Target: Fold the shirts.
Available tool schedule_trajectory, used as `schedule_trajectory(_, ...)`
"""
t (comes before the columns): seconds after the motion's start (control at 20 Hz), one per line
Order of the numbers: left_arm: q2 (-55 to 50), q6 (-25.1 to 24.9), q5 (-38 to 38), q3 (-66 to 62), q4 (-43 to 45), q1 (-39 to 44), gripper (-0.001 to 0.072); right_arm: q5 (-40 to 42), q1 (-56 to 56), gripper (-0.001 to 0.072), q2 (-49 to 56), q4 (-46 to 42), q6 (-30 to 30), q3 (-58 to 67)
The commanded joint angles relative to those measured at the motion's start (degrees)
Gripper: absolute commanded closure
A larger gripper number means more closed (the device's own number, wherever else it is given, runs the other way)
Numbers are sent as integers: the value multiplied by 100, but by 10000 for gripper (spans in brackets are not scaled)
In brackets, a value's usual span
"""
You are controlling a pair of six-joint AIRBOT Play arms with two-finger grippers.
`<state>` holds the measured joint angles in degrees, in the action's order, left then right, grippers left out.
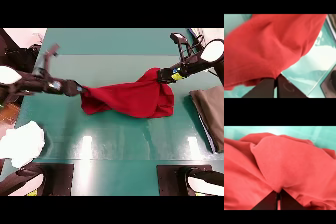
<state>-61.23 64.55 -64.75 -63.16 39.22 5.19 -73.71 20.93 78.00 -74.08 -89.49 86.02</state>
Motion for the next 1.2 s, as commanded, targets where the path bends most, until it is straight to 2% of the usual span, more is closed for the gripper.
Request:
schedule_trajectory(0.0,142,-7,-404,-393,289,-376,683,-9,-9,255,-57,417,17,0)
schedule_trajectory(0.05,142,-4,-433,-393,503,-446,683,-142,-24,174,-59,345,22,0)
schedule_trajectory(0.15,142,61,-546,-393,852,-669,683,-695,-232,174,-59,317,131,-26)
schedule_trajectory(0.25,142,122,-754,-393,970,-960,683,-911,-516,178,-240,317,243,-450)
schedule_trajectory(0.45,140,120,-831,-391,1034,-1189,683,-125,-1370,181,-839,310,463,-2048)
schedule_trajectory(0.5,140,125,-826,-391,1025,-1189,683,146,-1663,212,-894,483,599,-2378)
schedule_trajectory(0.6,136,129,-756,-391,1012,-1189,682,380,-2192,255,-774,1231,1248,-2756)
schedule_trajectory(0.7,136,146,-717,-391,1012,-1189,683,527,-2455,255,-422,1788,1674,-2839)
schedule_trajectory(0.9,136,146,-697,-391,1014,-1189,683,857,-2365,253,428,2201,2094,-2695)
schedule_trajectory(1.15,136,149,-656,-391,1014,-1189,683,984,-2234,253,1252,2210,2096,-1906)
